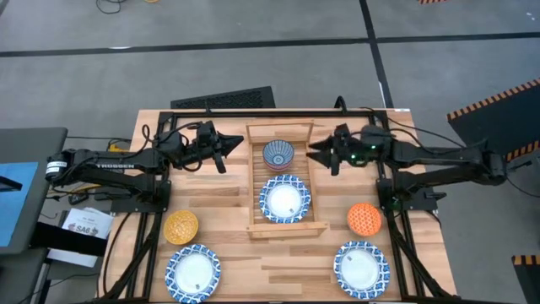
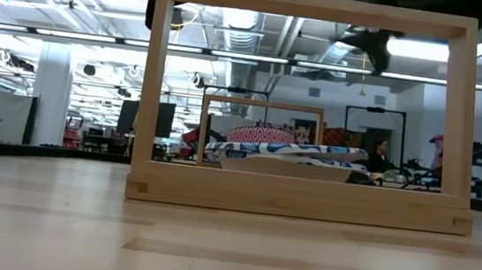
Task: Place and stack bowls onto a shelf
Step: Stack the yellow bowl on top of the blue bowl on the shelf
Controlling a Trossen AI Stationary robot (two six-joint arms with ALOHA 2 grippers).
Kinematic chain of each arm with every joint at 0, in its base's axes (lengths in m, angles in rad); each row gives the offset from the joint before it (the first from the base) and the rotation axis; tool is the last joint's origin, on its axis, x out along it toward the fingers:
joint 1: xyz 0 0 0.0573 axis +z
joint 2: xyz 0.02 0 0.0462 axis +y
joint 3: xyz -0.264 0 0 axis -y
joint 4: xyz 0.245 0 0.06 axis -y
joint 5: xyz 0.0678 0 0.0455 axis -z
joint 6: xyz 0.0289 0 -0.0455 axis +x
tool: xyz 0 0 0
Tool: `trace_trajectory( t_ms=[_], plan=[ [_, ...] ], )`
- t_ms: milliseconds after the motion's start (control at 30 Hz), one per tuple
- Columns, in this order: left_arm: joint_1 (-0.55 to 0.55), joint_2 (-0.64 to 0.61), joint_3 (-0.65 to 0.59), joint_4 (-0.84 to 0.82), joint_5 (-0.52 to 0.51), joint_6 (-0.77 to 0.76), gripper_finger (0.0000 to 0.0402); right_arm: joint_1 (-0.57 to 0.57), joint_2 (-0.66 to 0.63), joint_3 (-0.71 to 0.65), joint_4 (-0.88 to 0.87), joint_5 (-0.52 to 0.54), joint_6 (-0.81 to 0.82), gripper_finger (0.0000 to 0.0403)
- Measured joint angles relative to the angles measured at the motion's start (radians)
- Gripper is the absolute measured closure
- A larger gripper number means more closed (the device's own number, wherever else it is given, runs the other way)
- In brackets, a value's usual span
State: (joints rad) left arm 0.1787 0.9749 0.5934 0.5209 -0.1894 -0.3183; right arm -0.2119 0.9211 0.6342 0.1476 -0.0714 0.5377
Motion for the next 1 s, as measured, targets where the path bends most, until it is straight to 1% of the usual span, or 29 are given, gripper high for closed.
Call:
trace_trajectory(
  t_ms=[100, 200, 833, 900, 967, 1000],
  plan=[
    [0.0, 0.0, 0.0, 0.0, 0.0, 0.0, 0.0401, 0.0, -0.001, 0.0, 0.099, 0.014, -0.124, 0.0143],
    [0.0, 0.0, 0.0, 0.0, 0.0, 0.0, 0.0402, 0.0, 0.0, 0.0, 0.122, 0.021, -0.193, 0.0143],
    [0.0, 0.0, 0.0, 0.0, 0.0, 0.031, 0.0399, 0.0, 0.0, 0.0, 0.122, 0.021, -0.198, 0.0143],
    [0.0, 0.0, 0.024, -0.056, 0.01, 0.031, 0.0387, 0.0, 0.0, 0.0, 0.122, 0.021, -0.194, 0.0143],
    [0.0, 0.0, 0.087, -0.179, 0.043, 0.045, 0.0365, 0.0, 0.0, 0.0, 0.123, 0.021, -0.178, 0.0143],
    [-0.002, 0.0, 0.13, -0.269, 0.064, 0.06, 0.035, 0.0, 0.0, 0.0, 0.122, 0.021, -0.17, 0.0143]
  ],
)
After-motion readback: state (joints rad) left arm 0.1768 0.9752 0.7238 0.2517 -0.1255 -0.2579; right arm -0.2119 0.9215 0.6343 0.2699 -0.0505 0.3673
